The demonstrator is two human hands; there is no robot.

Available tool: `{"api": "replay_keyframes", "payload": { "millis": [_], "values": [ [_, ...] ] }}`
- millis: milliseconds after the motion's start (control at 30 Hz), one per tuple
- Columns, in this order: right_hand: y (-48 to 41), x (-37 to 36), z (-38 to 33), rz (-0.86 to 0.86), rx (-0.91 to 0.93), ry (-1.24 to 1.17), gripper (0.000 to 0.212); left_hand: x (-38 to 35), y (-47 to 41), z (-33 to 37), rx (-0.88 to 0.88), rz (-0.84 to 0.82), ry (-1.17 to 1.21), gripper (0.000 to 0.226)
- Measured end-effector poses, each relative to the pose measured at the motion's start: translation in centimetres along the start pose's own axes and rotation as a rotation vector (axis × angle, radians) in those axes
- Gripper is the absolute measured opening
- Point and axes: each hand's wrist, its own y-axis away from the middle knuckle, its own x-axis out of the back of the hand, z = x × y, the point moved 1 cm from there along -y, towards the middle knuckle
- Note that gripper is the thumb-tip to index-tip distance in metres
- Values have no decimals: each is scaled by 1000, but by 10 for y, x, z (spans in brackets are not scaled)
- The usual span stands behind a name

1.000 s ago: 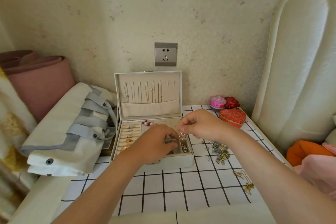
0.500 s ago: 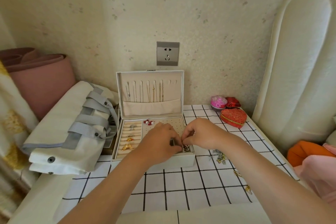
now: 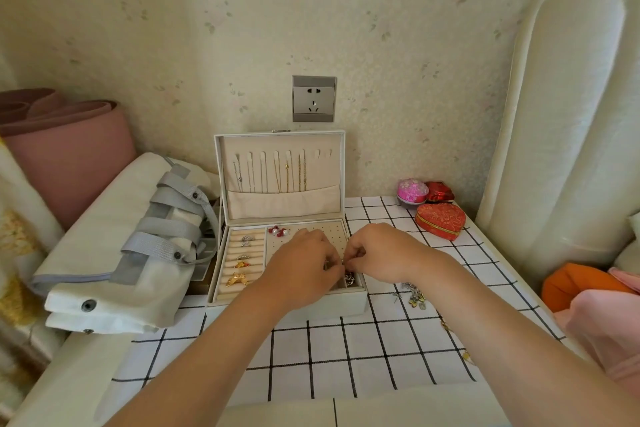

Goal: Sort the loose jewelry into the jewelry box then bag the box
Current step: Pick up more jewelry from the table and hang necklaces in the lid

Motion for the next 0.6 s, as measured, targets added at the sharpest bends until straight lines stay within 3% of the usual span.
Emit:
{"api": "replay_keyframes", "payload": {
  "millis": [300, 600],
  "values": [
    [3, 5, 10, 2, 41, -84, 10, -2, -3, -4, -73, -10, 10, 16],
    [15, 6, 8, -56, 63, -84, 14, 0, -3, 1, -102, -37, -142, 31]
  ]
}}
